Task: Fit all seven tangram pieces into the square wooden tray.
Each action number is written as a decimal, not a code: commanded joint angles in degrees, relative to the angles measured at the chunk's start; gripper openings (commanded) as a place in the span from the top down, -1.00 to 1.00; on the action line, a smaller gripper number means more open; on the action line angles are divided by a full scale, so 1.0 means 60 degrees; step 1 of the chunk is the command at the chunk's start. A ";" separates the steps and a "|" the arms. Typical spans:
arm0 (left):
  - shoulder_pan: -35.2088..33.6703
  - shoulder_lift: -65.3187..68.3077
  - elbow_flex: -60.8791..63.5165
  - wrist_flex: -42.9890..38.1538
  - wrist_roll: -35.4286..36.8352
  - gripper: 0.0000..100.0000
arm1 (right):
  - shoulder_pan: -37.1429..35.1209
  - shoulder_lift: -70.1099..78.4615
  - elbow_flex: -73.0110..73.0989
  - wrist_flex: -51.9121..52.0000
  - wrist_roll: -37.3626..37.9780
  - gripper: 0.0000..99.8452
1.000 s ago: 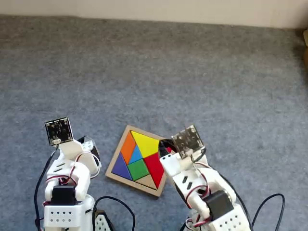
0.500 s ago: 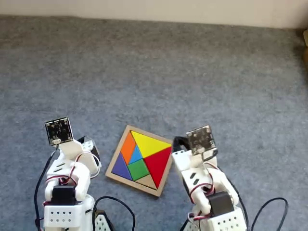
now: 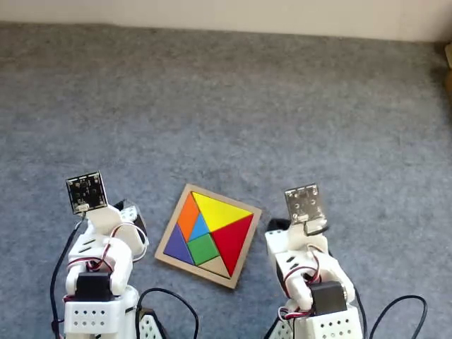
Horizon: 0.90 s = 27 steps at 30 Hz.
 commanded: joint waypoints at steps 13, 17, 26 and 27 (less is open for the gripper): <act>-0.0125 -0.0491 0.0198 0.0000 -0.0073 0.99 | 0.0095 -0.0095 0.1311 0.1780 0.0088 0.99; -0.0081 -0.0491 0.0198 -0.0029 -0.0073 0.99 | 0.0095 -0.0095 0.1311 0.1780 0.0088 0.99; -0.0051 -0.0505 0.0198 0.0000 -0.0073 0.99 | 0.0095 -0.0095 0.1311 0.1780 0.0088 0.99; -0.0051 -0.0505 0.0198 0.0029 -0.0073 0.99 | 0.0095 -0.0095 0.1311 0.1780 0.0088 0.99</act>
